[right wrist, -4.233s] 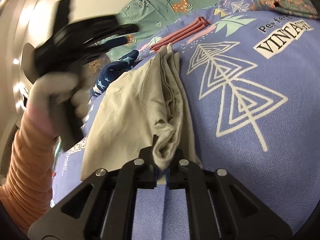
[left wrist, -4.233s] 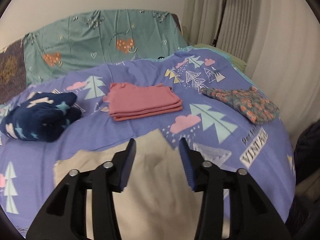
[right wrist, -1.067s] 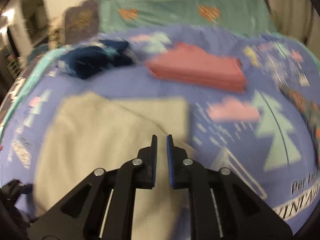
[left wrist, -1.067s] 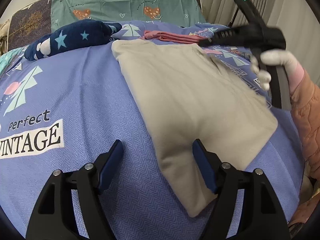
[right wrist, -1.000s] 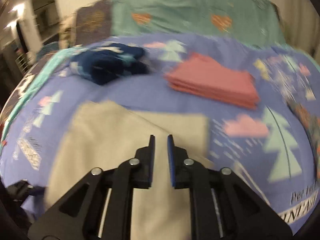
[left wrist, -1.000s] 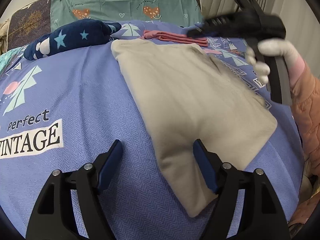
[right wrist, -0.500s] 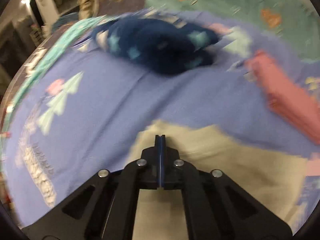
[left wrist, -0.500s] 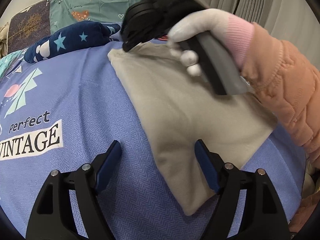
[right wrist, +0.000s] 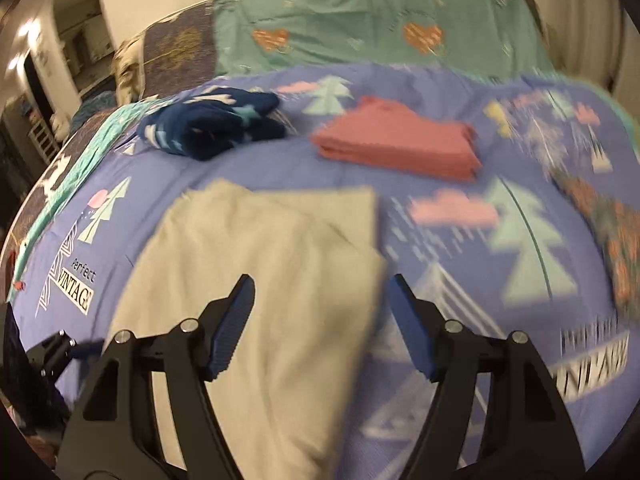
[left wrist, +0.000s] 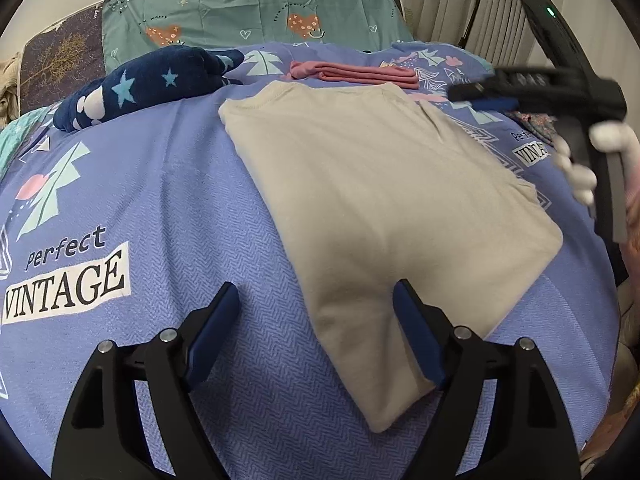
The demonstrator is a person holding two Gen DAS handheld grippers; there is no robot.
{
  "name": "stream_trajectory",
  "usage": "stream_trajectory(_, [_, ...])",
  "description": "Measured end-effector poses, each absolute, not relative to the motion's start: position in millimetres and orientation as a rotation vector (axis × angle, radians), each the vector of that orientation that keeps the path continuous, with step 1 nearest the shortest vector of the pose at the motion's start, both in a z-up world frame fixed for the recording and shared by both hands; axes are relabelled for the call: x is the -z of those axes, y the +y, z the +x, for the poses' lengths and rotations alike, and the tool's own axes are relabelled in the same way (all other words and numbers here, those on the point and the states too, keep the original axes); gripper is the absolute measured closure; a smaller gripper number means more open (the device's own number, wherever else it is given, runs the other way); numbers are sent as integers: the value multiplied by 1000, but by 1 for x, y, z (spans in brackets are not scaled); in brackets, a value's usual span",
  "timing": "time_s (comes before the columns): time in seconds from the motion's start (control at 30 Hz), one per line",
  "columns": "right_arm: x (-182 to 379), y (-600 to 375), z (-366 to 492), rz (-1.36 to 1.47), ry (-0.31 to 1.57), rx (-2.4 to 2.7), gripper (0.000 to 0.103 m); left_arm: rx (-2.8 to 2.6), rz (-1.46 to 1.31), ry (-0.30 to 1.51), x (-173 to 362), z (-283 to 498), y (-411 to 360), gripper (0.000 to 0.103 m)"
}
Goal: Fold small clothes
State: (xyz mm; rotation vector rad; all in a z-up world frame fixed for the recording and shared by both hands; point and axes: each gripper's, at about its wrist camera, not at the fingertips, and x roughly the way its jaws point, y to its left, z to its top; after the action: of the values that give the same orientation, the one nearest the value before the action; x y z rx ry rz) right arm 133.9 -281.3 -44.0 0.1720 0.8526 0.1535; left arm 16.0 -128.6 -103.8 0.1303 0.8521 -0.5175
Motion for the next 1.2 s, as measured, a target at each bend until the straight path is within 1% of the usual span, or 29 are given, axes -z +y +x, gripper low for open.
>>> stream_trajectory(0.2, [73,-302,102,273,875,-208,33,497,145,848,103,14,-129,20])
stream_trajectory(0.43, [87,-295,104,288,892,-266,33,492,137,862,101,18,-128,20])
stream_trajectory(0.53, [90,-291,108,287,896,-299,40,526,48,896,97,28,-124,20])
stream_trajectory(0.67, [93,-291,116,302,888,-319,42,579,-5,902,93,48,-130,21])
stream_trajectory(0.77, [95,-293,121,321,888,-332,42,611,-51,909,93,68,-134,25])
stream_trajectory(0.93, [96,-295,130,328,889,-369,43,617,-114,937,98,99,-136,39])
stream_trajectory(1.2, [99,-292,157,333,894,-396,46,639,-183,972,100,134,-134,46])
